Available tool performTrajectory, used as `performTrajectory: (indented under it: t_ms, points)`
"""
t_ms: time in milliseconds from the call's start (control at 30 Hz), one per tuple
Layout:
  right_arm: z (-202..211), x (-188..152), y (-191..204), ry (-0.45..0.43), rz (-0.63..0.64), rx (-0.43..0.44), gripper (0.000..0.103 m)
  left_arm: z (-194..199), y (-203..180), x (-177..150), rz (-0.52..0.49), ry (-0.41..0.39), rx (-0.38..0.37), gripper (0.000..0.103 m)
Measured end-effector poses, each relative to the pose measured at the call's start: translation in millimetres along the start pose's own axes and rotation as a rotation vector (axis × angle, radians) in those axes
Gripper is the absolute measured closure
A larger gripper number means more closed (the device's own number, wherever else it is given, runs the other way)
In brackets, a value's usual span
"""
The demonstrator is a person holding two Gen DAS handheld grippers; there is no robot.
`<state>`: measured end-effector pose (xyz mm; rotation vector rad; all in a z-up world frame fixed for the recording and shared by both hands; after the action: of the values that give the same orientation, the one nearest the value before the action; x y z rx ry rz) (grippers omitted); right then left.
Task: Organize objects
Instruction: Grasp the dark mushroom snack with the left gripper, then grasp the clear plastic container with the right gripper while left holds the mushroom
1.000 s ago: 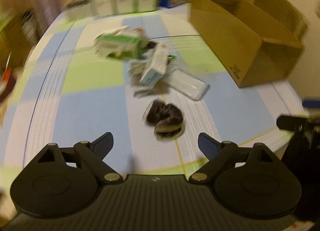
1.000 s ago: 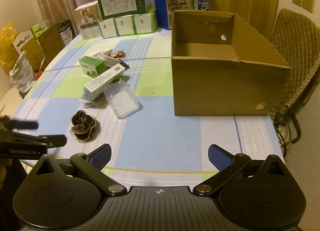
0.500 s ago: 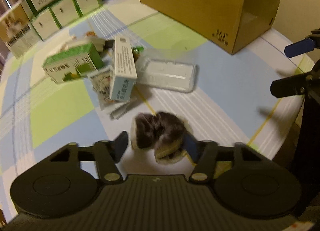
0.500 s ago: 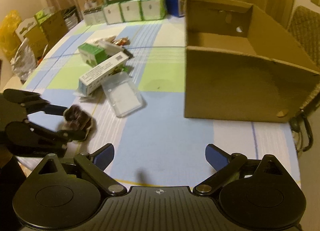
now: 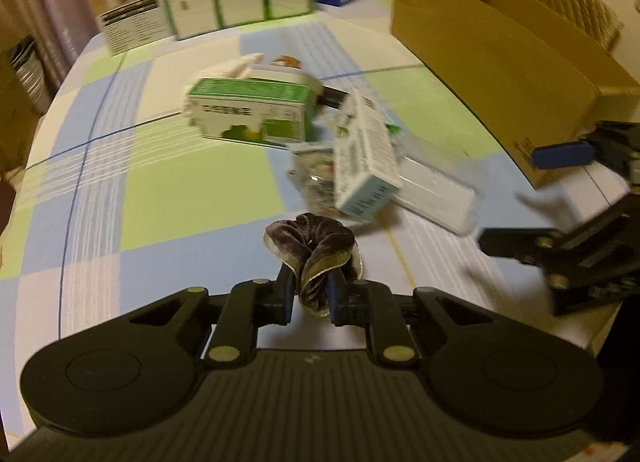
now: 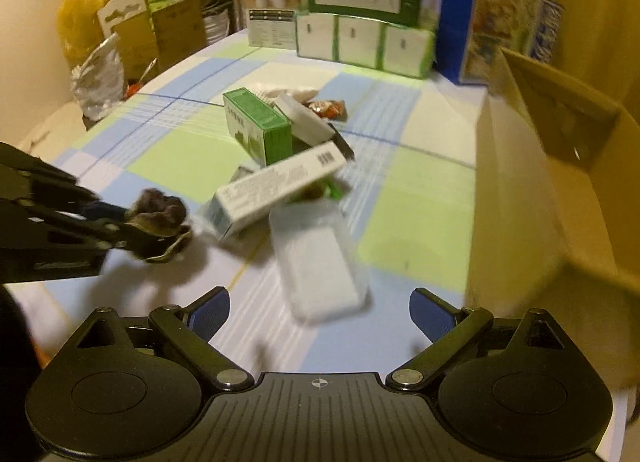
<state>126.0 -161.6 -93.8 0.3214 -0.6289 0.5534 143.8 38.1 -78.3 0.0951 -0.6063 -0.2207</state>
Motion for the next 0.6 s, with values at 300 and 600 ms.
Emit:
performTrajectory:
  t_ms: [300,600]
  points:
    - [-60,22,-16,0.114,0.051,0.024,0.03,0,9,2,0.053,0.0,-0.011,0.09]
    - [-33,11,2,0.095,0.044,-0.031,0.05,12,4,-1,0.05,-0.001,-0.001,0.09]
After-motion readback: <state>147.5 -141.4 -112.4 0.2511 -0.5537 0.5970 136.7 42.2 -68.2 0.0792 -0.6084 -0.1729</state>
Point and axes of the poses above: each gripper's, at about its wrist camera, not at the fingertips, and z roughly against the way its jaws point, y to its left, x to its top, the point moved 1 cm from there along -z, roughly the way its jaws point, and after that the axes turned 9 degrees about x, right-handed, at the moved point
